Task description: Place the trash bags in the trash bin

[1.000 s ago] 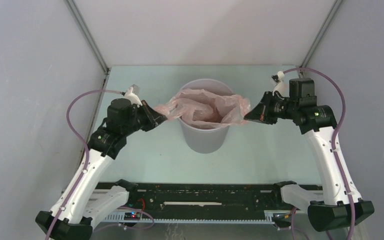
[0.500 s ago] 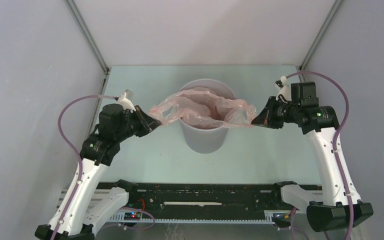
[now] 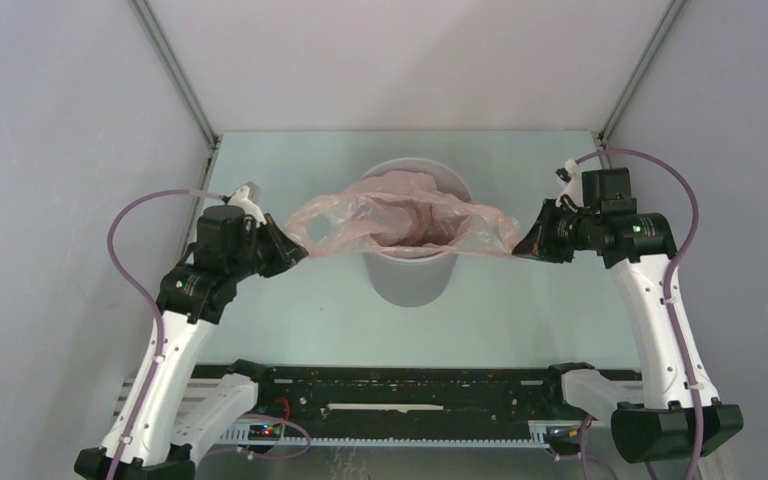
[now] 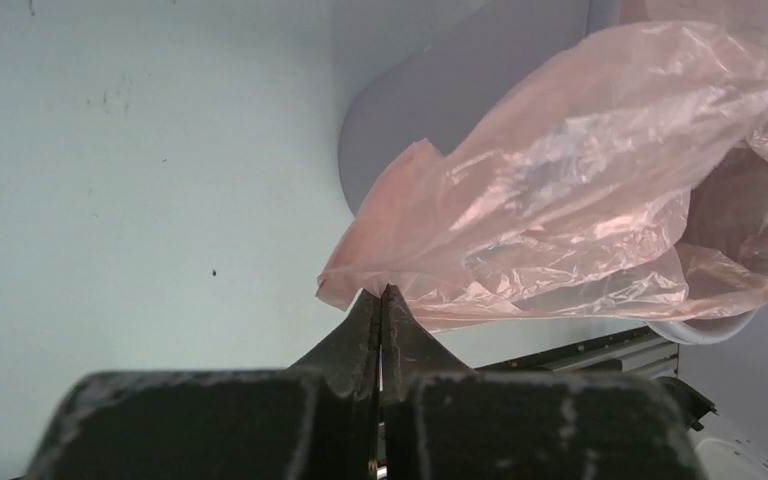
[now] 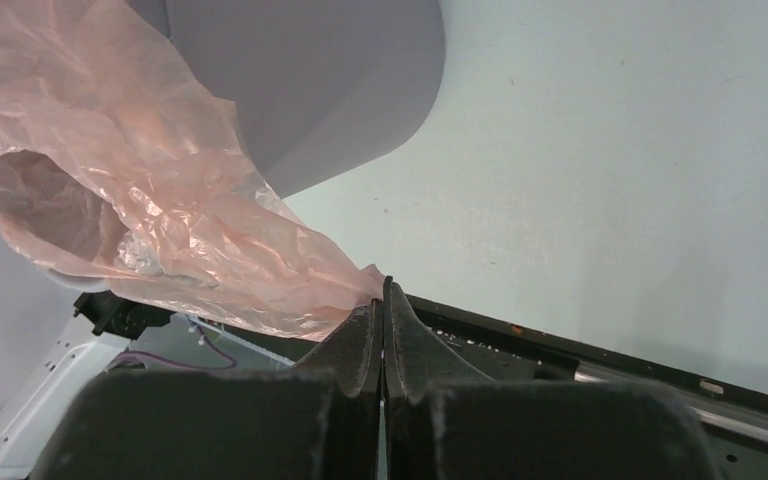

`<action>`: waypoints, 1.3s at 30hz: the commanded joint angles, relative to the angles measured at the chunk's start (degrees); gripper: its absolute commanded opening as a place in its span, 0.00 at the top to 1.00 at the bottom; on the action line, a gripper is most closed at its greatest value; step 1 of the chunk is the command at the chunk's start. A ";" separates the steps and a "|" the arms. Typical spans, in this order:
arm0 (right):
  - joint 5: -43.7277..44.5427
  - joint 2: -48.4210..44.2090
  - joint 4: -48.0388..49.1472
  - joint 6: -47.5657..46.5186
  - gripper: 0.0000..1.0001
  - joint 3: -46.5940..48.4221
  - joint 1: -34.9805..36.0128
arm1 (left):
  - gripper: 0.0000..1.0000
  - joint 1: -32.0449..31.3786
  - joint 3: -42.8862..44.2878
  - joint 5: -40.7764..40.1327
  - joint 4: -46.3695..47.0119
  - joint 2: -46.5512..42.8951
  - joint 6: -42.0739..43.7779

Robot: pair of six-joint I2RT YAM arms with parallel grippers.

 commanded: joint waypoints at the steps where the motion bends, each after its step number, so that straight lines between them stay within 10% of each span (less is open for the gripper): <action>1: 1.77 1.03 2.71 -1.37 1.00 -1.36 -1.18 | 1.00 0.70 1.68 0.23 4.21 2.49 1.24; 26: -1.37 -4.69 -7.40 -2.95 1.00 -1.55 -2.12 | 1.00 1.05 4.49 4.94 -9.36 -5.33 -1.65; 39: -0.83 5.52 11.91 -0.92 1.00 -2.54 -2.18 | 1.00 1.03 0.68 0.27 9.78 6.01 -1.88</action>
